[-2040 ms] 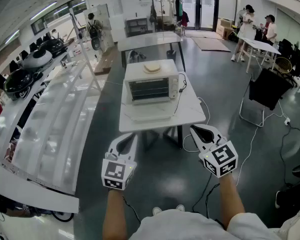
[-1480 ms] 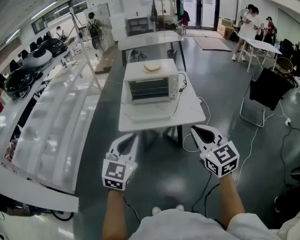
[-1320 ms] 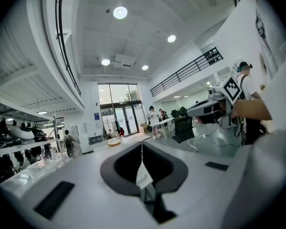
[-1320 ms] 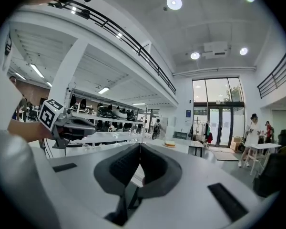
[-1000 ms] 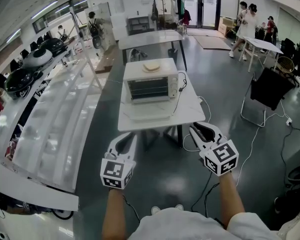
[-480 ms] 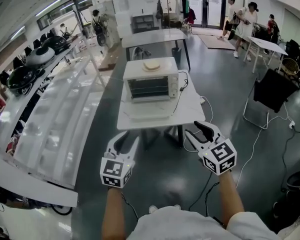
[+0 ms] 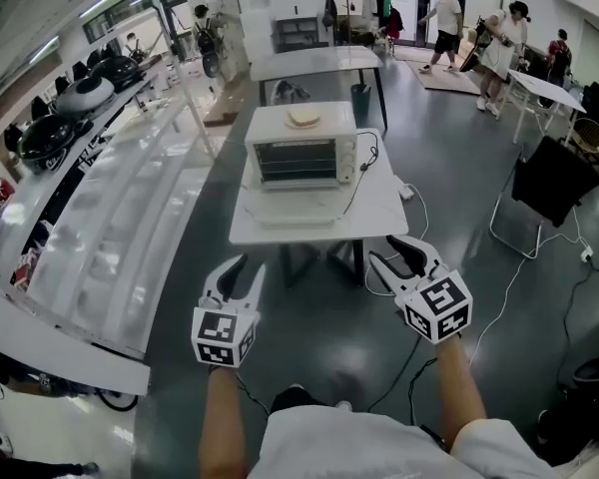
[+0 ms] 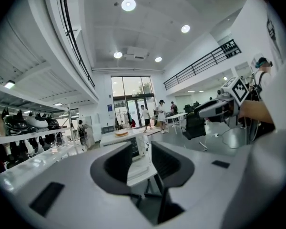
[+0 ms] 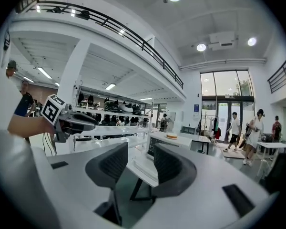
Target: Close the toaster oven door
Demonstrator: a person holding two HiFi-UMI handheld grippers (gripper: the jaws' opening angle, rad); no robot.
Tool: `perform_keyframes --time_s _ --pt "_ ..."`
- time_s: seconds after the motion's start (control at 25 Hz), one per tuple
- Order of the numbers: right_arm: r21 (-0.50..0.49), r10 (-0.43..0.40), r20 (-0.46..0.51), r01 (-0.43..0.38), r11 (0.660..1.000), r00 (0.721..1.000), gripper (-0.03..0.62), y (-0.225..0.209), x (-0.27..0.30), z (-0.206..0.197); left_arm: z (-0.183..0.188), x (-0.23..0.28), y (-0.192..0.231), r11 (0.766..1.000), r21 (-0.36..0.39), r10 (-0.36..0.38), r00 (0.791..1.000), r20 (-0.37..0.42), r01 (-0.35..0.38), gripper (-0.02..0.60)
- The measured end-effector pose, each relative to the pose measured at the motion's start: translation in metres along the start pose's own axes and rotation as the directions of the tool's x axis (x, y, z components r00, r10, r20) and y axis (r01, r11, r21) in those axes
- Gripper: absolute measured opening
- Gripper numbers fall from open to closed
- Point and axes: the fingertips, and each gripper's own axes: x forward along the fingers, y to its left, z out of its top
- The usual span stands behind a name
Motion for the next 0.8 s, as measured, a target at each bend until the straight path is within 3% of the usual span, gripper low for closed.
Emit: perform_keyframes --time_s 0.48,0.8 --pt "-0.004 0.008 -0.015 -0.008 1.0 1.0 0.172 -0.013 0.038 -0.007 -0.015 0.034 0.019 1.0 -0.016 -0.011 1.0 -0.012 0.011 0.132" --pt "-0.009 -0.019 -0.025 0.019 1.0 1.0 0.172 -0.051 0.12 0.003 -0.018 0.106 0.084 0.999 -0.019 -0.027 1.0 0.01 0.028 0.132"
